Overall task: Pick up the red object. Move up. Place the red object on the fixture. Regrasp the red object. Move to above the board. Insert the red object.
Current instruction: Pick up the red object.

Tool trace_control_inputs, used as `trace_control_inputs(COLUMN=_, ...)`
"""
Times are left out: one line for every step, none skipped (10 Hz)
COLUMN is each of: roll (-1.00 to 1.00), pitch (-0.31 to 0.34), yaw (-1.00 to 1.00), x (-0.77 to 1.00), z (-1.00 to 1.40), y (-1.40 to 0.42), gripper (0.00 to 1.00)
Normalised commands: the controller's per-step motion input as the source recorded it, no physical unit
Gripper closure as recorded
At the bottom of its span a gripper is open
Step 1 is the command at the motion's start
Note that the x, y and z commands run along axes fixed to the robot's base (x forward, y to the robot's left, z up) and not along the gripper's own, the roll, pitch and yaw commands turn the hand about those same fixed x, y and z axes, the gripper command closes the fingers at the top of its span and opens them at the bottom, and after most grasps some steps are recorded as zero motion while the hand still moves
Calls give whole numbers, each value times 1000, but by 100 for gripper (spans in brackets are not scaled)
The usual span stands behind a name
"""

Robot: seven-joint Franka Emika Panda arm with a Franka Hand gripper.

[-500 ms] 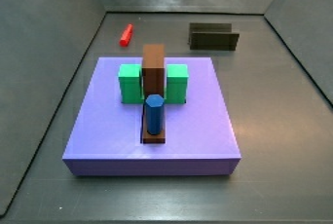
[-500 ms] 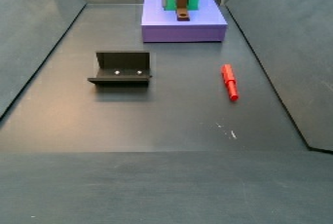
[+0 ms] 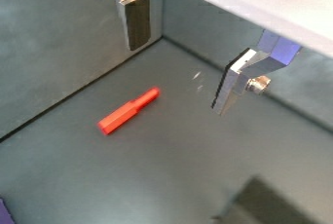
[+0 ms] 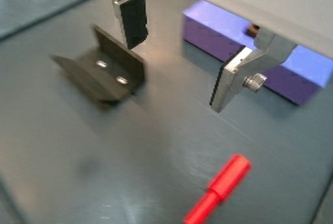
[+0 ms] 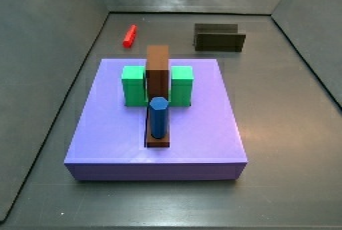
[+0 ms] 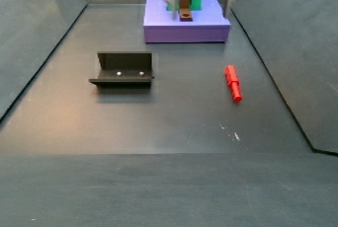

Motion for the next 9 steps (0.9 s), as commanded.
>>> trace_control_inputs(roll=0, pitch=-20, yaw=-209, x=-826, z=-1000, y=-277, gripper=0)
trace_control_inputs(roll=0, pitch=-73, yaw=-23, x=-689, z=-1000, y=-169, gripper=0)
trace_control_inputs(roll=0, pitch=-154, yaw=0, x=-391, z=-886, y=0, gripper=0)
trace_control_inputs(roll=0, pitch=-109, yaw=0, x=-171, z=-743, y=0, gripper=0)
trace_control_inputs(roll=0, pitch=-229, yaw=0, x=-86, z=-814, y=-80, gripper=0)
trace_control_inputs(roll=36, pitch=-166, yaw=-29, x=0, z=-737, y=-94, gripper=0)
trace_control_inputs(roll=34, pitch=-64, yaw=-6, x=0, z=-351, y=-66, gripper=0)
trace_control_inputs(roll=0, pitch=-147, yaw=0, x=-77, z=-434, y=-46, gripper=0)
trace_control_inputs(roll=0, pitch=-227, yaw=0, x=-211, z=-463, y=0, gripper=0)
